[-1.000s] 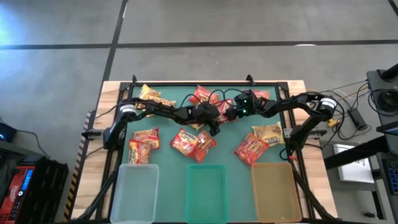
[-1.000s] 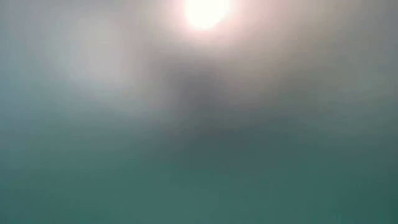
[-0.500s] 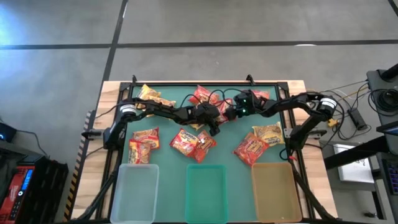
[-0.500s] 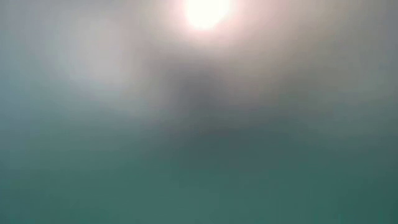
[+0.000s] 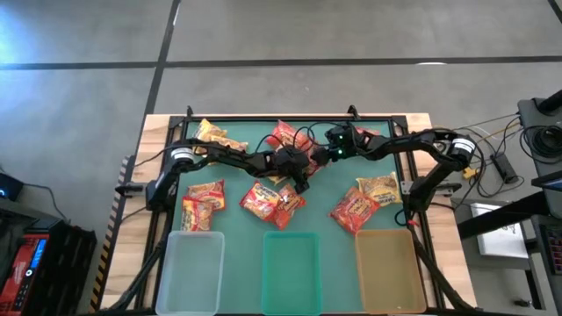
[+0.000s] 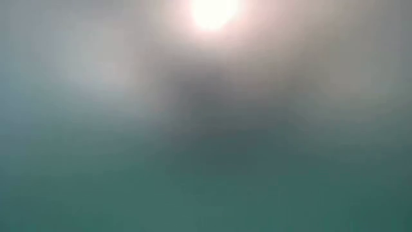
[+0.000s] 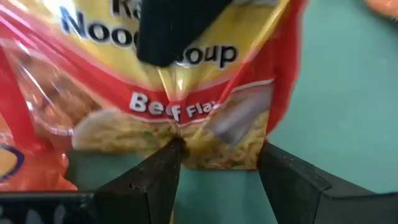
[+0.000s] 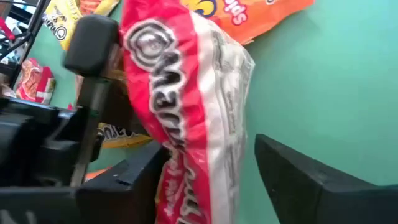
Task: Sort Maruchan noodles
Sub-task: Put the red noodle pack into the orange bin
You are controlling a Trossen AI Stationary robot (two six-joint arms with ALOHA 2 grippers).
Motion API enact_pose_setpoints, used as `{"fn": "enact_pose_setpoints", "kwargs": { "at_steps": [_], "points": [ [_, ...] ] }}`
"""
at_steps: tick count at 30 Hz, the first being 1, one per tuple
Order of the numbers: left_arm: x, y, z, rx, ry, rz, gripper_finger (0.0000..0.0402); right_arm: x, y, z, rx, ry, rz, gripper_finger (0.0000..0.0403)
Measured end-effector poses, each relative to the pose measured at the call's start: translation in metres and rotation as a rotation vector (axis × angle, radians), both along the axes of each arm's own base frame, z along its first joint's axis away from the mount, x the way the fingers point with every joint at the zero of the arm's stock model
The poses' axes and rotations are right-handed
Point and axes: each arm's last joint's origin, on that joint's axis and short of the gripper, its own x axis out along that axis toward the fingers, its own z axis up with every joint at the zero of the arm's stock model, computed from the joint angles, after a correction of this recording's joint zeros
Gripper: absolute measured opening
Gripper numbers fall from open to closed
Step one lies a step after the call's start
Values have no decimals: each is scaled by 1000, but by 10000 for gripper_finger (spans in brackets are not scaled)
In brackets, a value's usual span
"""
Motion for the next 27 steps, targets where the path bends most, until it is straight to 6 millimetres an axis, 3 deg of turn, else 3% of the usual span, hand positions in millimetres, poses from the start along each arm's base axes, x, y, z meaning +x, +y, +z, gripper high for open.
{"fn": "enact_pose_setpoints", "kwargs": {
  "at_steps": [6, 27],
  "points": [
    [0, 0, 0, 0, 0, 0, 194, 0, 0, 0, -12, 6, 10, 179],
    [-5, -1, 15, -2, 23, 5, 194, -3, 1, -3, -36, 60, 40, 173]
  ]
}}
